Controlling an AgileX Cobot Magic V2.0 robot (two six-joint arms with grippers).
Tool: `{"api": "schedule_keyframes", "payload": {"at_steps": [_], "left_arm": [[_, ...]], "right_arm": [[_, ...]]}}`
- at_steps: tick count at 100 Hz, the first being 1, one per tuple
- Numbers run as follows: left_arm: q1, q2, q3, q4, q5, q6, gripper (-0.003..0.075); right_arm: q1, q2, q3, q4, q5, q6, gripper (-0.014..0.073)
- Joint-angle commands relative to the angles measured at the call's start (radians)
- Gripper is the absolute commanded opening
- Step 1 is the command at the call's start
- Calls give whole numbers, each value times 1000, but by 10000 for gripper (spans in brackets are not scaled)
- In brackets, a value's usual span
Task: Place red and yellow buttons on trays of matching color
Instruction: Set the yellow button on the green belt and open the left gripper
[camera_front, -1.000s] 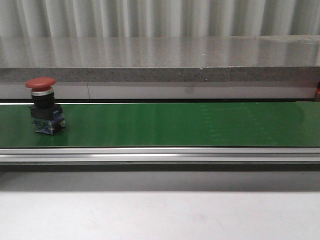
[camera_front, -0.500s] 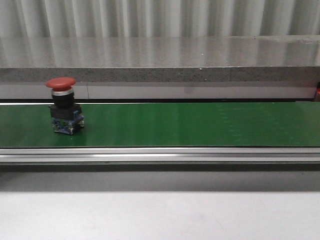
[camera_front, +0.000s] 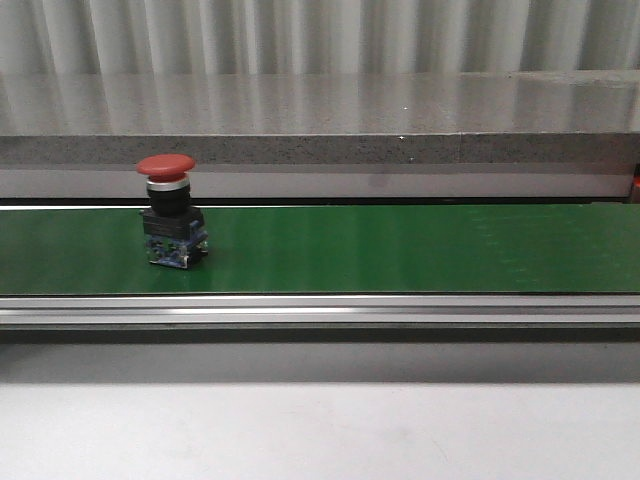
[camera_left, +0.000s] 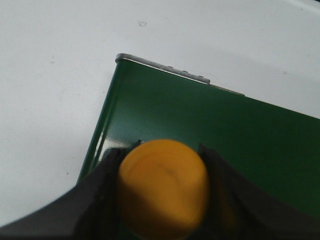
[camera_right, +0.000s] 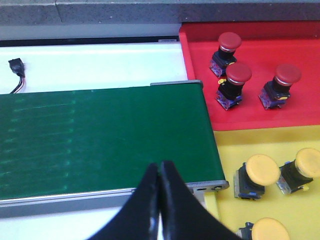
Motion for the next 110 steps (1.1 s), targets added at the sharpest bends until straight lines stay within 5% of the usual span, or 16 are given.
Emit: {"api": "schedule_keyframes", "payload": {"at_steps": [1, 10, 29, 36, 63, 110], "left_arm": [[-7, -23, -25, -19, -51, 5, 16], [-9, -23, -25, -21, -43, 28, 115], [-42, -23, -25, -20, -34, 55, 502], [-56, -23, -25, -20, -34, 55, 582], [-107, -81, -30, -20, -69, 55, 596], [-135, -454, 38, -16, -113, 107, 588]], "right_arm": [[1, -2, -25, -14, -61, -8, -67], [1, -2, -25, -14, -61, -8, -67], [1, -2, -25, -14, -61, -8, -67], [1, -2, -25, -14, -61, -8, -67], [1, -2, -25, -14, -61, -8, -67], [1, -2, -25, -14, -61, -8, -67]]}}
